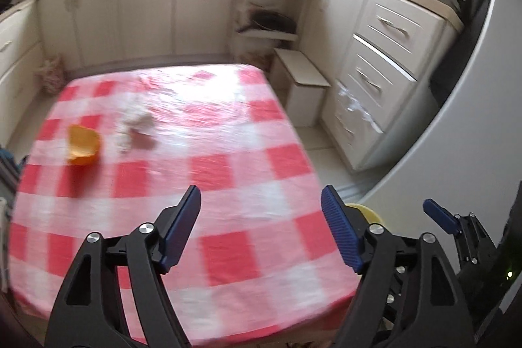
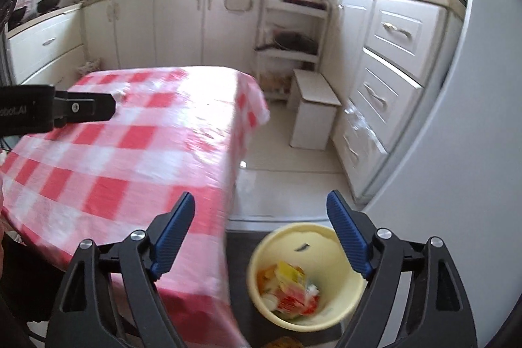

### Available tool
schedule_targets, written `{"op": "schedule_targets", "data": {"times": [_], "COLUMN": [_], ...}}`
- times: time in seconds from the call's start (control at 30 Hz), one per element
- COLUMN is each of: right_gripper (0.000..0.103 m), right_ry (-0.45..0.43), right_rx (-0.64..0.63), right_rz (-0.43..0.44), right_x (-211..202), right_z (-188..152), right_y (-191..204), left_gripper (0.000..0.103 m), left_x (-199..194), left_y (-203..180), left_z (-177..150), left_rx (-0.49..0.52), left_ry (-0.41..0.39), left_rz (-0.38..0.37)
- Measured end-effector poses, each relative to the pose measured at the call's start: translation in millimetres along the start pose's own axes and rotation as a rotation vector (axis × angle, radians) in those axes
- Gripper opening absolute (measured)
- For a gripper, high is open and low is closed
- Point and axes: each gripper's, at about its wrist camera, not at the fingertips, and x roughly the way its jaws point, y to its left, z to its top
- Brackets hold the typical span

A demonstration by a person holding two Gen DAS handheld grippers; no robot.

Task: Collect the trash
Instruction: 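Move both open tools back over the table toward the last peel and tissue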

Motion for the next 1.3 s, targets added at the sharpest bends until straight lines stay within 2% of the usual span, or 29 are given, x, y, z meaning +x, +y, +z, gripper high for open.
{"op": "schedule_targets", "data": {"times": [0.2, 0.53, 0.97, 1.3], "right_gripper": [0.081, 0.082, 0.082, 0.082], "right_ry": [-0.033, -0.049, 0.003, 0.005], "right_rx": [-0.072, -0.181, -0.108, -0.116], "right_rz": [0.047, 0.083, 0.099, 0.108], "right_x": [-3.3, -12.0, -1.0, -0.1], "right_z": [7.3, 4.6, 4.2, 5.1], "right_y": [50.9, 117.1, 125.7, 134.1], "left_gripper": [0.080, 0.086, 0.088, 0.090], "left_x": [-28.5, -48.3, -56.8, -57.5], "left_y": [47.0, 88.1, 111.2, 119.4], "left_z": [5.0, 7.5, 8.8, 8.4], "left_rx": [-0.028, -0.092, -0.119, -0.135], "left_ry": [-0.040, -0.064, -0.082, -0.080], "left_rz": [0.089, 0.110, 0.140, 0.152]}}
